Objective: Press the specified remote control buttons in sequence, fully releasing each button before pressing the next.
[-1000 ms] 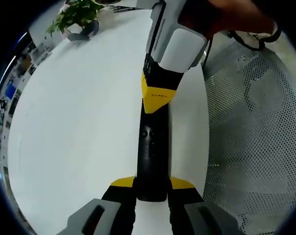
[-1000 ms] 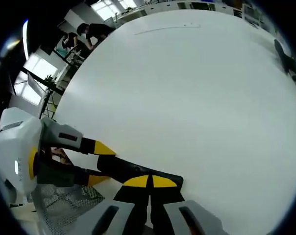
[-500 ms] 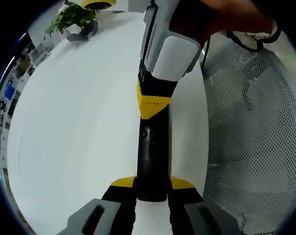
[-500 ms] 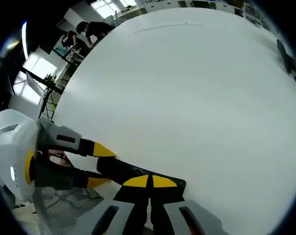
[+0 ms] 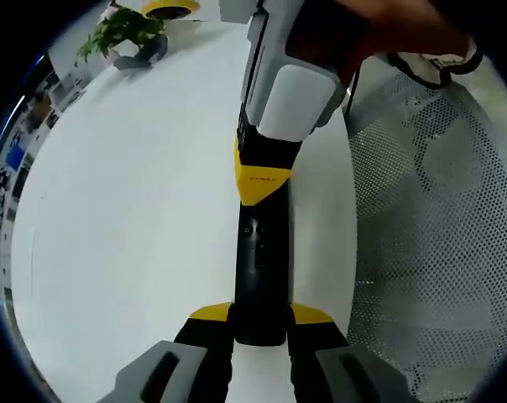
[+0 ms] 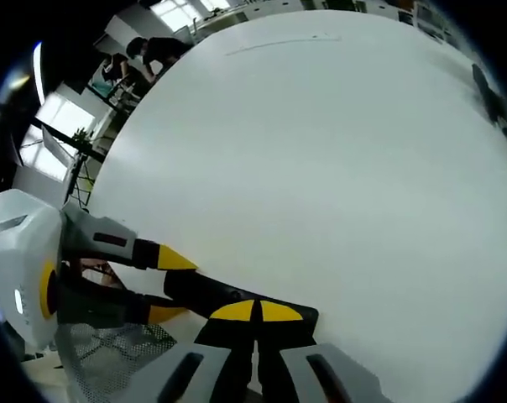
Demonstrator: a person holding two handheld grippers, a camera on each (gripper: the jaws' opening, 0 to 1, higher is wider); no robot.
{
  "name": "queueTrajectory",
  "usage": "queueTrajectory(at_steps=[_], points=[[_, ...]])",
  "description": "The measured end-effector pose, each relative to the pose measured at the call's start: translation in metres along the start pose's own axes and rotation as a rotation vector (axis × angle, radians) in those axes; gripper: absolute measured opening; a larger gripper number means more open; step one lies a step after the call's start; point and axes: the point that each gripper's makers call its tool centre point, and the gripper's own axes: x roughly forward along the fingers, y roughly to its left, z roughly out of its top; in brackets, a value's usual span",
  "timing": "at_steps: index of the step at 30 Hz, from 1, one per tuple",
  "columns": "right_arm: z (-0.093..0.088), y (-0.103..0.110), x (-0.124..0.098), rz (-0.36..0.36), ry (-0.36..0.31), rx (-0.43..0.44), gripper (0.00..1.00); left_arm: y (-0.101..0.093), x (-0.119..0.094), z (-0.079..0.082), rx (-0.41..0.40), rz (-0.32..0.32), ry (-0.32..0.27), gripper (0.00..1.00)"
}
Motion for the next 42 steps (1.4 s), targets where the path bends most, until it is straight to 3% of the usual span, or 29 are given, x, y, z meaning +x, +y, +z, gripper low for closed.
queueTrajectory(at_steps=[13,20,30,42], points=[[0.001,-0.002,-0.002,0.043,-0.034,0.070,0.00,0.000,0.000,0.000,0.002,-0.001,-0.001,0.24],[-0.001,0.002,-0.004,0.029,-0.075,0.039,0.00,0.000,0.000,0.000,0.000,0.008,0.004,0.24],[-0.011,0.013,-0.004,0.039,-0.042,0.017,0.00,0.000,0.000,-0.001,-0.007,0.016,-0.018,0.24],[-0.008,0.016,-0.002,0.033,-0.030,-0.013,0.00,0.000,0.000,0.000,-0.009,0.014,-0.027,0.24]])
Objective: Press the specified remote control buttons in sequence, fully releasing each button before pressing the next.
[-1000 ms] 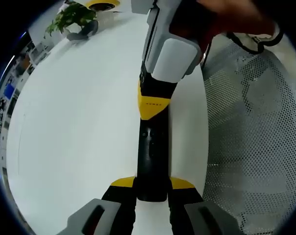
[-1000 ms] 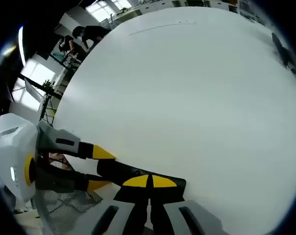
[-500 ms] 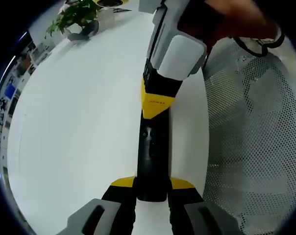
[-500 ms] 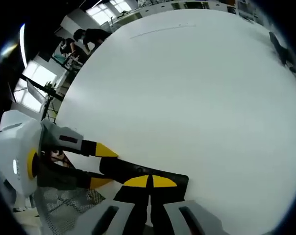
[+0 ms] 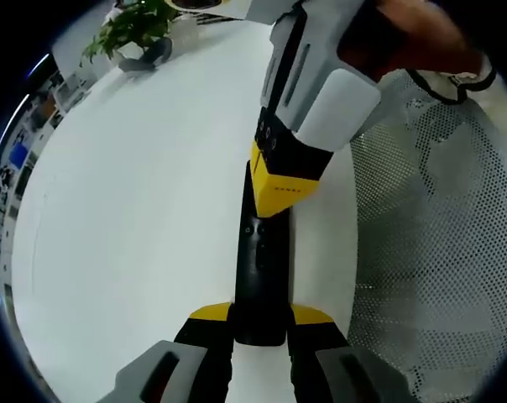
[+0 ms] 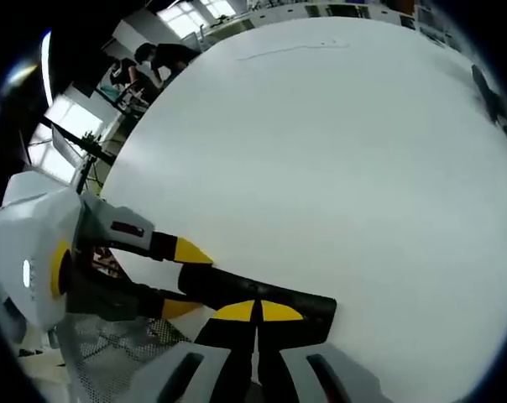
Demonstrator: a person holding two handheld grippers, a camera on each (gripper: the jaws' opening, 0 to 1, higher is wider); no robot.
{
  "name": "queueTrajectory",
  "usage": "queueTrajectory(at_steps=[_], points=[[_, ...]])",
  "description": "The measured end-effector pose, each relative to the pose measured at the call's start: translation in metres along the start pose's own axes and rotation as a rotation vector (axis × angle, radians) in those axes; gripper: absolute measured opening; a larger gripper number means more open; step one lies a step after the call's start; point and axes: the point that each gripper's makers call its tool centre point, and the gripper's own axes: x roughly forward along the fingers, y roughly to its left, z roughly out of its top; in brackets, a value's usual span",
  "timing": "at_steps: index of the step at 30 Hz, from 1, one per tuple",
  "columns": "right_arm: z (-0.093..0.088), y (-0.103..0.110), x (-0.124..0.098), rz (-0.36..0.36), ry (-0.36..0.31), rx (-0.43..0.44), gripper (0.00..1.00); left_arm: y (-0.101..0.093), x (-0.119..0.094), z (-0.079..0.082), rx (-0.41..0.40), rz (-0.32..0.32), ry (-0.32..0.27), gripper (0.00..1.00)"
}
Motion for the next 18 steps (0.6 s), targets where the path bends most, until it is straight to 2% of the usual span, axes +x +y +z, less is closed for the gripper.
queueTrajectory(at_steps=[7,13,18], points=[[0.0017,-0.0022,0.0029,-0.022,0.017,-0.036,0.00,0.0004,-0.0003,0.0001,-0.003,-0.008,-0.017,0.24],[0.0000,-0.0030,0.0013,-0.004,0.024,0.030,0.00,-0.0002,-0.0010,0.0001,0.003,-0.013,-0.014,0.24],[-0.0003,-0.0019,0.0018,-0.009,0.033,0.017,0.00,-0.0002,-0.0010,-0.0002,0.002,-0.022,-0.020,0.24]])
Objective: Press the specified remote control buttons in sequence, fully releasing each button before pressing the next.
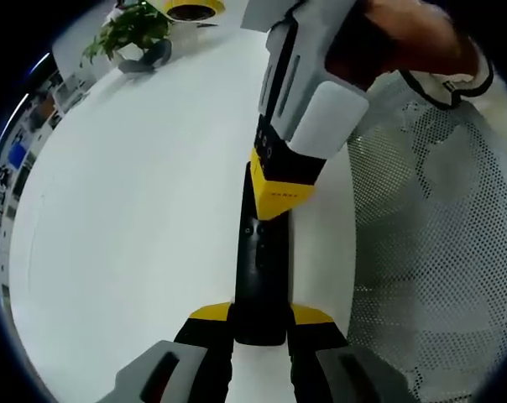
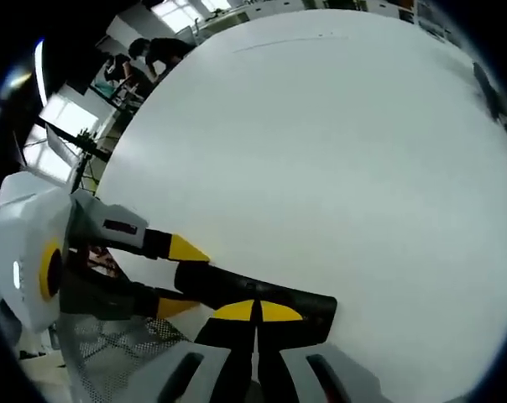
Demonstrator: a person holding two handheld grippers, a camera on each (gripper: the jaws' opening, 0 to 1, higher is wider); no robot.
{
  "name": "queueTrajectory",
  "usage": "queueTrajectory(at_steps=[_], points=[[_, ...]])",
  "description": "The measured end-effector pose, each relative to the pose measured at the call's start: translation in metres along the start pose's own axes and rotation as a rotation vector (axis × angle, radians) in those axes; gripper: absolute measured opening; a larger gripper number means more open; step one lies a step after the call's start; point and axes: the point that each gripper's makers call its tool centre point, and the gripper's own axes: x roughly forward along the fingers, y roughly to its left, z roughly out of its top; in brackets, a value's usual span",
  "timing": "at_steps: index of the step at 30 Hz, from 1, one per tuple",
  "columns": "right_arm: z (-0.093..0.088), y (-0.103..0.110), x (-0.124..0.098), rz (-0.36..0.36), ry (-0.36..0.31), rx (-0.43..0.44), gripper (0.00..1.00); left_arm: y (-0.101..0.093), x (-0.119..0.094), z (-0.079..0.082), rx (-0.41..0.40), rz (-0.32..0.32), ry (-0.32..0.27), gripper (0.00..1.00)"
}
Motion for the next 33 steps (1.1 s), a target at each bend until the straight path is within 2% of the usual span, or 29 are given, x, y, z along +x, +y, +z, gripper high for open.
queueTrajectory(at_steps=[15,21,33], points=[[0.000,-0.002,0.000,0.025,0.017,0.059,0.00,0.000,0.001,0.000,0.013,0.000,0.026,0.24],[-0.001,0.001,-0.002,0.035,0.017,-0.008,0.00,0.000,0.000,0.000,0.004,0.004,0.027,0.24],[-0.010,-0.004,-0.011,0.019,0.004,-0.006,0.00,0.000,0.001,0.000,0.007,-0.006,0.030,0.24]])
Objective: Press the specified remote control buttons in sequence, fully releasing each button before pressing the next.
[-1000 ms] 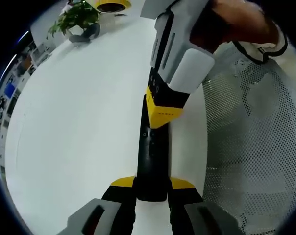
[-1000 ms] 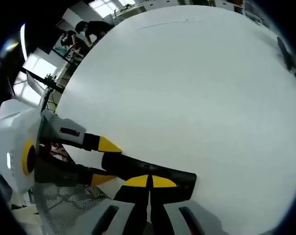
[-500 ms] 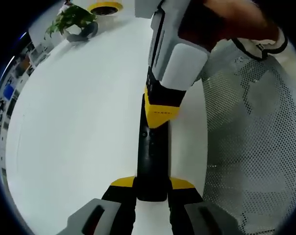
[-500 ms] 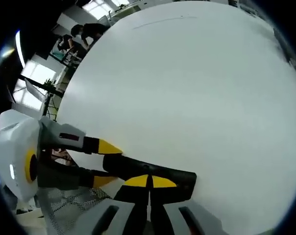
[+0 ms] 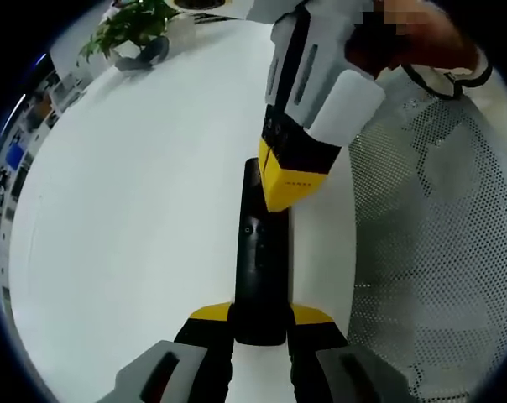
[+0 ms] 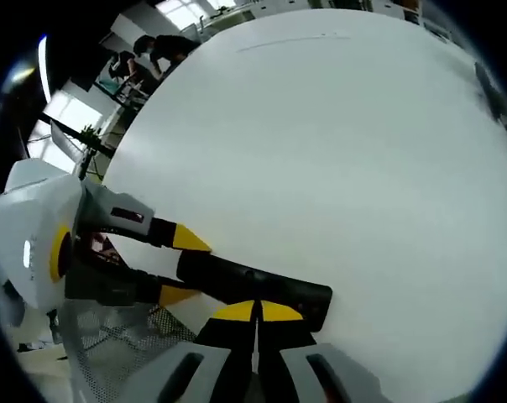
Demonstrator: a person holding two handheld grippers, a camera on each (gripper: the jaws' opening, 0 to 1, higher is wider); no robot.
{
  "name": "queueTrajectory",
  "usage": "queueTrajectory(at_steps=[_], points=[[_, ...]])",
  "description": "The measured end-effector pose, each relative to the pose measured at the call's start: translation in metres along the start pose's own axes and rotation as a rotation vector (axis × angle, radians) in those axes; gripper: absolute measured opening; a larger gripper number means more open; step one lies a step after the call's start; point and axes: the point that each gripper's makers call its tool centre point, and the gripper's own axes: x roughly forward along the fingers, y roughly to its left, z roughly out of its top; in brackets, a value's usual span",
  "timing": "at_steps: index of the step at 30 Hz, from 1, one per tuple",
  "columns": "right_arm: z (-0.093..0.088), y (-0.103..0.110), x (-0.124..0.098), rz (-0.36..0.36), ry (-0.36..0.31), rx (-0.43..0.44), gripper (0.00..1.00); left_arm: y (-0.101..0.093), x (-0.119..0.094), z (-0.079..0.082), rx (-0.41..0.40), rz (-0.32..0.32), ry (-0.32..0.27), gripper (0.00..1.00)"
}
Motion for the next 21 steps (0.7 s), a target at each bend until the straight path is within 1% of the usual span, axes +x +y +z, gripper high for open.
queueTrajectory(at_steps=[13,21], points=[[-0.0057,-0.0031,0.0029,-0.016,0.019,-0.004,0.00,0.0006,0.0003,0.0001,-0.003,0.007,-0.012,0.24],[-0.0019,-0.0046,0.0010,-0.022,0.010,-0.001,0.00,0.0002,0.0000,0.0004,0.001,0.010,-0.014,0.24]])
